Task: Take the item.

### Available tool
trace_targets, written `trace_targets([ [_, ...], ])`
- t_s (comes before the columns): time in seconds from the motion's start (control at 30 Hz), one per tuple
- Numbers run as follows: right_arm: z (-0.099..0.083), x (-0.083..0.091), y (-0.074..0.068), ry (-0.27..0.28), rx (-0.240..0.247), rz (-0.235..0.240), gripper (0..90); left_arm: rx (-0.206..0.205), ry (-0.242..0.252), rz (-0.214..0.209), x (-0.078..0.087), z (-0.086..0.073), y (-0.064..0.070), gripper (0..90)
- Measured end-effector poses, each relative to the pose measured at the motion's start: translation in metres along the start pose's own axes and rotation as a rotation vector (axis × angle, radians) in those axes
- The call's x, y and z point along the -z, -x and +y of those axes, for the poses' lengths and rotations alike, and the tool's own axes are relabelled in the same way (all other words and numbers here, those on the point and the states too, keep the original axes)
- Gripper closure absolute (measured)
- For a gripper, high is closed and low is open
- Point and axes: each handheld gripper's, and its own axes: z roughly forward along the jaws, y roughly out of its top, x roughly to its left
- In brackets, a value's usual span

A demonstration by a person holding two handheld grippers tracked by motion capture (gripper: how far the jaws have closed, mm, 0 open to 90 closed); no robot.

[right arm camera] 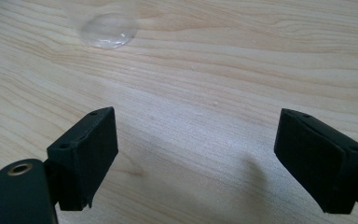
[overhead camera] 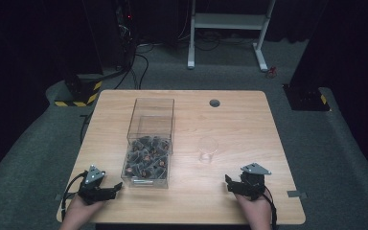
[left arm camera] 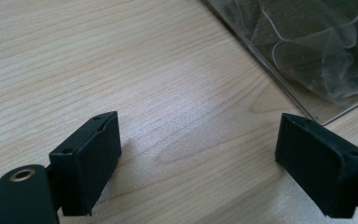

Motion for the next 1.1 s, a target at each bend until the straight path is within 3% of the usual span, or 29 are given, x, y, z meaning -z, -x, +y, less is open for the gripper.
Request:
trace_targets([
  [0.57, 0.004, 0.004, -0.012, 0.035, 0.035, 0.034, 14.1, 0.000, 0.000, 0.000, 0.000, 0.000, 0.000, 14.6],
  [1.1, 0.005, 0.002, -0.034, 0.040, 0.069, 0.092, 14.7, 0.000, 0.000, 0.000, 0.000, 0.000, 0.000, 14.6],
])
